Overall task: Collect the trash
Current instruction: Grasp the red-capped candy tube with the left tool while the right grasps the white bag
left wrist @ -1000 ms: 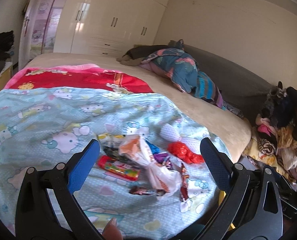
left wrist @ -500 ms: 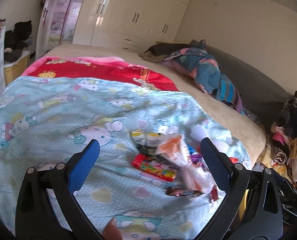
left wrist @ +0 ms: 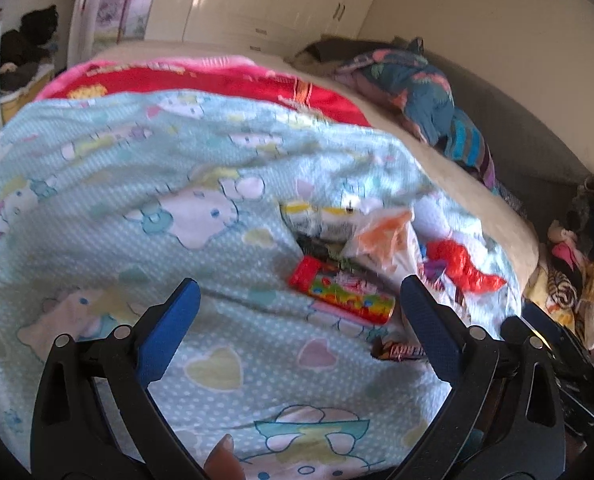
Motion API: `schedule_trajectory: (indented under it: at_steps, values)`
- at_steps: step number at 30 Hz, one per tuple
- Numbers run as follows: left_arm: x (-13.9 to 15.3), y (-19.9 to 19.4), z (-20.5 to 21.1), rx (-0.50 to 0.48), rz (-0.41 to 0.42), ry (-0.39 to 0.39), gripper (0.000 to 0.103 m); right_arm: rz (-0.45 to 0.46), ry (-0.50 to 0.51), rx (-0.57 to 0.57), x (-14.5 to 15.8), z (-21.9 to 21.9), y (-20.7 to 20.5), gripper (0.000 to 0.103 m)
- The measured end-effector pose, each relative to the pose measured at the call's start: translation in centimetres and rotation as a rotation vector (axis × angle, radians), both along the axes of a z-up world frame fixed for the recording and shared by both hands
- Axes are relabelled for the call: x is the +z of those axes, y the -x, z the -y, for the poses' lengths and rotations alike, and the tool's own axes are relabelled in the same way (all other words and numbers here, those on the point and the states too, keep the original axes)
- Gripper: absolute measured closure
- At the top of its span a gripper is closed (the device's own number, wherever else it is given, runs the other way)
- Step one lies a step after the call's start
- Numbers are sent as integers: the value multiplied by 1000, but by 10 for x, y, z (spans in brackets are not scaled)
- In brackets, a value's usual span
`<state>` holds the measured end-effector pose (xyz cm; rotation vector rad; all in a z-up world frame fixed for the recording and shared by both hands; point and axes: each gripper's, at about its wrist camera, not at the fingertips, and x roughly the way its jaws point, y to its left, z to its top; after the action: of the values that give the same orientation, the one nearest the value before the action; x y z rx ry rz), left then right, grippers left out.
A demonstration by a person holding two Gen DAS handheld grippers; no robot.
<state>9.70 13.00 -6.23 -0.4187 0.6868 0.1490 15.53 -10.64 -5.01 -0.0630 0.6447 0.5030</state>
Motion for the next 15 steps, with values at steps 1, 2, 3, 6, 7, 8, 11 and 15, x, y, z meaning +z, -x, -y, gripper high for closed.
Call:
schedule_trajectory:
  at_steps: [1, 2, 3, 6, 7, 8, 11, 15]
  values:
    - [-3, -2, 0, -8, -11, 11, 17, -11, 7, -2, -4, -2, -4, 23]
    - [-6, -5, -1, -21, -26, 26, 20, -19, 10, -3, -7, -3, -7, 26]
    - [-8, -7, 0, -27, -35, 33, 22, -33, 9, -5, -10, -5, -10, 27]
    - [-18, -17, 2, -73, -81, 71, 36, -57, 3, -12, -17, -8, -18, 31]
    - [-21, -20, 3, -86, -94, 81, 44, -60, 2, -14, -20, -9, -19, 33]
    - [-24, -24, 4, -101, -110, 89, 49, -64, 2, -17, -21, -10, -21, 35]
    - [-32, -35, 10, -159, -142, 124, 61, -87, 4, -20, -28, -12, -26, 40]
    - [-46, -49, 6, -188, -174, 200, 72, -107, 22, -12, -36, -16, -28, 44]
